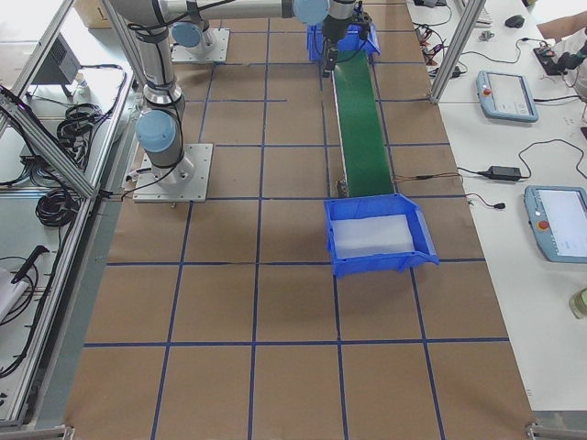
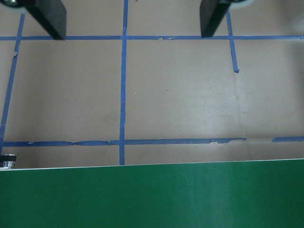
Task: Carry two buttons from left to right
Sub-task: 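Lower the left gripper into the blue bin over the yellow-capped button, then grasp the yellow-capped button with the left gripper and lift it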
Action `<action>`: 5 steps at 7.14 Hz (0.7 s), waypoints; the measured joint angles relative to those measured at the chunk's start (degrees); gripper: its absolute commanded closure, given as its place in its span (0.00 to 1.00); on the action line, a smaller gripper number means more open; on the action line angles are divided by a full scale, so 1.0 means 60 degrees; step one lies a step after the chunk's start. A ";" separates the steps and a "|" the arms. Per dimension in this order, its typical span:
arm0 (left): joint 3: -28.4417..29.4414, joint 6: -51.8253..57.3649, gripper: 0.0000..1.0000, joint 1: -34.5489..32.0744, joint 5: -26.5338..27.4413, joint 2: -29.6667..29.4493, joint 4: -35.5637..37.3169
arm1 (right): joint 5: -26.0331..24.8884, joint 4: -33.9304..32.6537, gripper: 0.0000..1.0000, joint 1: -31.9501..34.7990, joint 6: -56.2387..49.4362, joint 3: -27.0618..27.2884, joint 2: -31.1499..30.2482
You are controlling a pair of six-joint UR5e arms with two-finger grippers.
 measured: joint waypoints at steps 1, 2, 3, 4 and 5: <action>0.0008 0.0680 0.00 0.0023 0.0091 -0.0104 0.0113 | 0.0003 -0.0001 0.00 -0.0001 0.0000 0.0001 0.0000; 0.0015 0.1487 0.00 0.0119 0.0127 -0.0322 0.0441 | 0.0001 -0.0001 0.00 -0.0001 0.0000 0.0002 0.0000; 0.0042 0.2364 0.00 0.0330 0.0114 -0.0680 0.0959 | -0.0002 -0.0001 0.00 0.0000 0.0000 0.0002 0.0001; 0.0096 0.3360 0.00 0.0546 0.0066 -0.1082 0.1415 | 0.0000 -0.0001 0.00 0.0007 0.0000 0.0002 0.0001; 0.0152 0.4533 0.00 0.0782 0.0020 -0.1573 0.1864 | 0.0007 -0.0001 0.00 0.0012 0.0000 0.0000 0.0000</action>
